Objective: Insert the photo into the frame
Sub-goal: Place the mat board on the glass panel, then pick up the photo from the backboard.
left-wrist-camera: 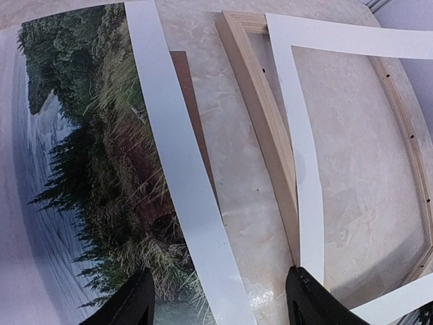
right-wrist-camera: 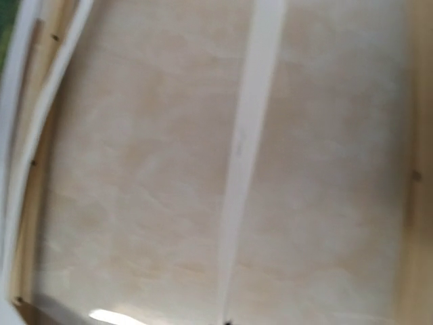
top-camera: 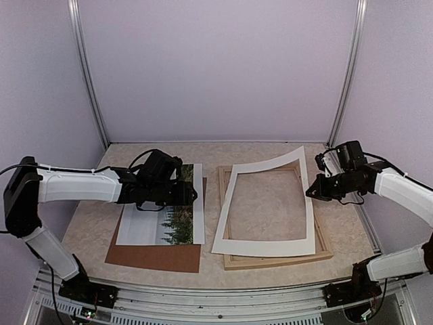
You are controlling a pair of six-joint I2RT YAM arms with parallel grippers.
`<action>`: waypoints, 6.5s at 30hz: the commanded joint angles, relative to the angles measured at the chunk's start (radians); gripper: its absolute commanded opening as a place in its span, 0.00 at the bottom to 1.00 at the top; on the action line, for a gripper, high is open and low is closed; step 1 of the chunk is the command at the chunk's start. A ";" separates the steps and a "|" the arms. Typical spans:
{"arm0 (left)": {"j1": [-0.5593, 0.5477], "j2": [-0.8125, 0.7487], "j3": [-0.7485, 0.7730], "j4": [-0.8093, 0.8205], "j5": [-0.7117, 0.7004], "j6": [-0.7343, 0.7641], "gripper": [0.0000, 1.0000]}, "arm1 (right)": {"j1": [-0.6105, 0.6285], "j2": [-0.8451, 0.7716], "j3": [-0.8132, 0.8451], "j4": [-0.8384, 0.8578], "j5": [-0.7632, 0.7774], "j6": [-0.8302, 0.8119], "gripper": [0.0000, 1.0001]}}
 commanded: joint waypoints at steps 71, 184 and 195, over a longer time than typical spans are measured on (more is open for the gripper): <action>-0.058 0.194 0.209 -0.111 -0.043 0.084 0.70 | -0.009 0.326 0.294 -0.213 0.210 -0.338 0.00; 0.183 -0.108 0.071 -0.293 -0.152 0.162 0.99 | 0.194 0.163 0.043 0.098 0.424 -0.054 0.87; 0.501 -0.143 -0.010 -0.319 0.086 0.230 0.99 | 0.636 0.472 0.292 0.225 0.463 0.103 0.87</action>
